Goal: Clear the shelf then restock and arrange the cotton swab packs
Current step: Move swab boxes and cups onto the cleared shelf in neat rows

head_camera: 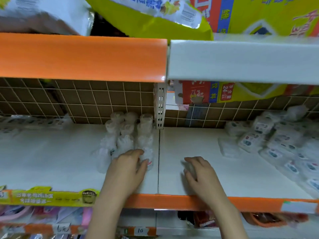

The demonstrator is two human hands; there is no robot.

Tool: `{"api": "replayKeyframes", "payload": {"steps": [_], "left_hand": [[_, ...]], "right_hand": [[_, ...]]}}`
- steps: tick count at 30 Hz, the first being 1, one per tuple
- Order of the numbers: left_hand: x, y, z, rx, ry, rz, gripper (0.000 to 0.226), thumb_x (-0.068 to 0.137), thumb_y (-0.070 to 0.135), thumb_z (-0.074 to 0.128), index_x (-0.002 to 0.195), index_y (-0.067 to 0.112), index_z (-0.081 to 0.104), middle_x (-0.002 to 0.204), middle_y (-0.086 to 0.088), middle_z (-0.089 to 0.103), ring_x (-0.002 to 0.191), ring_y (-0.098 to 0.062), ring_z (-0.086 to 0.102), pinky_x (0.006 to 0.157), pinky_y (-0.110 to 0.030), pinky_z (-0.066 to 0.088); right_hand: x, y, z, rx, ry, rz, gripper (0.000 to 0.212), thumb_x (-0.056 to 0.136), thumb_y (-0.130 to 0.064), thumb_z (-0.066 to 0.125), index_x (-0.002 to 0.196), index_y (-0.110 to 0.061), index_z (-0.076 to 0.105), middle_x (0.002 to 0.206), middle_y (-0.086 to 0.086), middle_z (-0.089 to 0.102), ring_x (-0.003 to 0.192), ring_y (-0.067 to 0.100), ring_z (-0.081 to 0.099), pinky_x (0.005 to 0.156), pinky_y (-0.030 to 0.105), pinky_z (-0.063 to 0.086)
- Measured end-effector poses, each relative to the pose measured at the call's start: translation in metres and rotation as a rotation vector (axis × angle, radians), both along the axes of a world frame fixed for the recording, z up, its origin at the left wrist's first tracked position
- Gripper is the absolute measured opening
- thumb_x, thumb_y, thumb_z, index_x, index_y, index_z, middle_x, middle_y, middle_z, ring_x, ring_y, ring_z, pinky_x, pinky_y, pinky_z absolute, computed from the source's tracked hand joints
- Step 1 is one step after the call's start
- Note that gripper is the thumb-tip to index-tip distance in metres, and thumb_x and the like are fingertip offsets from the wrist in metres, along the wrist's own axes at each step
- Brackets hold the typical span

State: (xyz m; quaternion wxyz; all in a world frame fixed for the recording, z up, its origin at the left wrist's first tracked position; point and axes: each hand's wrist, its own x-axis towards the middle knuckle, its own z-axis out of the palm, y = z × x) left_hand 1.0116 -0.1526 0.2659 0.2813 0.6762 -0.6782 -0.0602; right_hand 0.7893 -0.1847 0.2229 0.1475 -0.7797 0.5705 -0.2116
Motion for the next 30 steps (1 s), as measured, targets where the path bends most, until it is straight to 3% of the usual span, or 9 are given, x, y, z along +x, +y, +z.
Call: {"api": "replayKeyframes", "payload": {"steps": [6,10,13,22,30], "left_hand": [[-0.092,0.003,-0.014,0.023,-0.059,0.004,0.044,0.081,0.039,0.046,0.109,0.013,0.067,0.097,-0.008,0.069,0.090,-0.031,0.063,0.076,-0.039,0.050],[-0.159,0.004,-0.023,0.123,-0.114,-0.017,0.051,0.085,0.045,0.036,0.121,0.018,0.061,0.118,-0.003,0.063,0.108,-0.027,0.057,0.088,-0.036,0.042],[-0.184,0.004,-0.028,0.162,-0.162,-0.045,0.041,0.095,0.042,0.040,0.130,0.025,0.051,0.129,0.005,0.054,0.117,-0.019,0.049,0.092,-0.031,0.035],[-0.196,-0.007,-0.031,0.208,-0.184,-0.072,0.038,0.096,0.040,0.041,0.131,0.026,0.049,0.128,0.006,0.053,0.117,-0.017,0.048,0.093,-0.028,0.038],[-0.189,-0.022,-0.049,0.220,-0.071,-0.108,0.038,0.094,0.042,0.042,0.124,0.024,0.056,0.120,0.003,0.059,0.109,-0.019,0.054,0.090,-0.031,0.042]], "right_hand": [[-0.090,-0.008,0.007,-0.007,0.017,0.010,0.051,0.083,-0.035,0.039,0.128,-0.016,0.055,0.124,0.003,0.055,0.114,0.021,0.050,0.097,0.033,0.040],[-0.152,-0.003,0.008,-0.004,0.014,-0.019,0.050,0.083,-0.035,0.041,0.125,-0.013,0.057,0.121,0.006,0.057,0.113,0.025,0.051,0.095,0.034,0.040],[-0.176,0.002,0.006,0.009,0.001,-0.036,0.051,0.083,-0.035,0.039,0.126,-0.013,0.056,0.121,0.005,0.057,0.113,0.024,0.051,0.095,0.032,0.039],[-0.189,-0.003,0.002,0.015,-0.022,-0.032,0.047,0.089,-0.035,0.039,0.131,-0.016,0.052,0.126,0.001,0.054,0.115,0.017,0.047,0.094,0.021,0.032],[-0.191,-0.010,0.005,-0.013,0.039,-0.037,0.039,0.094,-0.025,0.049,0.132,-0.018,0.050,0.130,0.000,0.052,0.118,0.017,0.046,0.098,0.026,0.034]]}}
